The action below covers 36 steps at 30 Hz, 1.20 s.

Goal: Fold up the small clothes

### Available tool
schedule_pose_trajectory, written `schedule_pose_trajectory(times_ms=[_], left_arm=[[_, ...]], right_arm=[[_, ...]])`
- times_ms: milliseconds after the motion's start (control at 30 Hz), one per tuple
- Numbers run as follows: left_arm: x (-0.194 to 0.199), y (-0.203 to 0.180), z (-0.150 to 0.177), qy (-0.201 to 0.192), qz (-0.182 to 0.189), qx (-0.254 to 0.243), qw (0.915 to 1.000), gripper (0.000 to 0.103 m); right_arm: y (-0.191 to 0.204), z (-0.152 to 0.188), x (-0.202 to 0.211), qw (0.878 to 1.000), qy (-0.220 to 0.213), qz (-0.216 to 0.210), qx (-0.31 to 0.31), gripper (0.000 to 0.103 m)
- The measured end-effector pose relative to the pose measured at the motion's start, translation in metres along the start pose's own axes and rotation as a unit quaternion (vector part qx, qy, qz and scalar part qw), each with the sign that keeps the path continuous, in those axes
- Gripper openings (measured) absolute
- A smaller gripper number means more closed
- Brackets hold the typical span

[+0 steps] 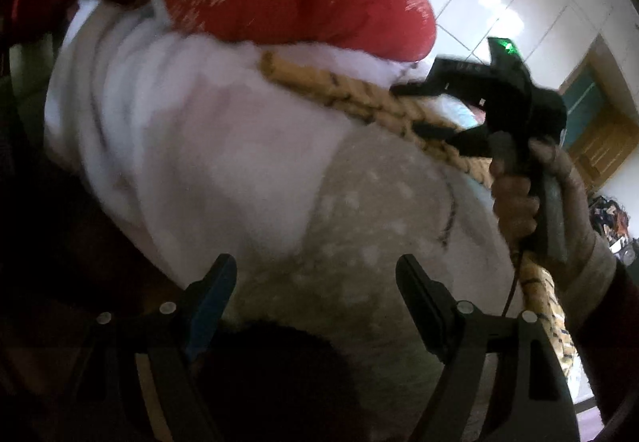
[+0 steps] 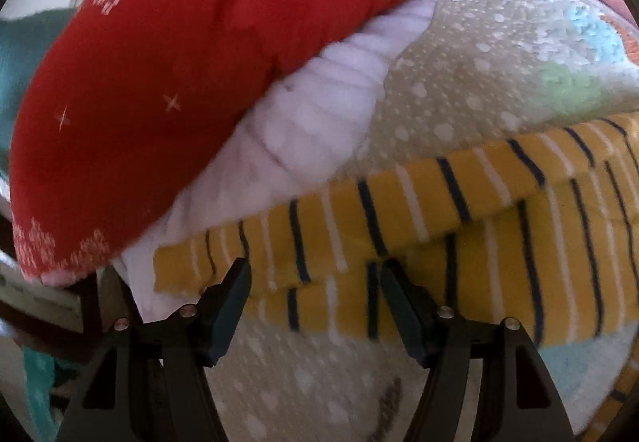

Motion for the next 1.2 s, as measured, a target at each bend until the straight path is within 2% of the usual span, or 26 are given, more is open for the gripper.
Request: schedule_pose_trajectory(times_ms=[233, 433, 500, 533, 567, 600, 767, 933, 1033, 1200], left_arm=[[-0.005, 0.007, 0.007, 0.010, 0.007, 0.018, 0.9998, 0.081], [-0.010, 0.005, 0.010, 0.021, 0.006, 0.019, 0.9996, 0.081], [-0.007, 0.001, 0.013, 0.022, 0.006, 0.017, 0.9996, 0.081], [-0.004, -0.001, 0.015, 0.021, 0.005, 0.015, 0.9996, 0.081], [-0.002, -0.003, 0.016, 0.021, 0.005, 0.013, 0.9997, 0.081], [0.001, -0.006, 0.016, 0.019, 0.005, 0.011, 0.9997, 0.081], [0.022, -0.022, 0.017, 0.003, -0.002, -0.013, 0.9999, 0.081], [0.036, -0.048, 0.021, -0.003, 0.002, -0.033, 0.9994, 0.081], [0.038, -0.070, 0.024, -0.001, 0.002, -0.055, 0.9985, 0.081], [0.033, -0.111, 0.031, 0.008, 0.007, -0.087, 0.9961, 0.081]], right_arm=[[0.030, -0.017, -0.021, 1.000, -0.003, -0.014, 0.013, 0.073], [0.053, -0.013, -0.045, 0.998, -0.002, 0.036, 0.047, 0.071], [0.060, -0.009, -0.051, 0.996, -0.001, 0.060, 0.063, 0.046], [0.059, -0.008, -0.053, 0.995, 0.002, 0.077, 0.070, 0.023], [0.059, -0.006, -0.052, 0.994, 0.003, 0.082, 0.073, 0.011], [0.059, -0.006, -0.048, 0.995, 0.001, 0.071, 0.068, 0.009], [0.062, -0.008, 0.021, 0.997, -0.037, 0.021, 0.067, 0.006], [0.031, -0.006, 0.119, 0.993, -0.076, 0.033, 0.086, 0.005], [-0.025, 0.002, 0.187, 0.992, -0.095, 0.057, 0.061, 0.005], [-0.163, 0.035, 0.301, 0.981, -0.129, 0.140, -0.038, 0.005]])
Point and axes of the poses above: each gripper's, at about its wrist camera, not at the fingertips, and x roughly against the way its jaws point, y to its left, z to its underside, the point moved 7 cm from there along -x, roughly the way its jaws point, and after that the axes turned 4 degrees about -z, right-handed, at the moved point
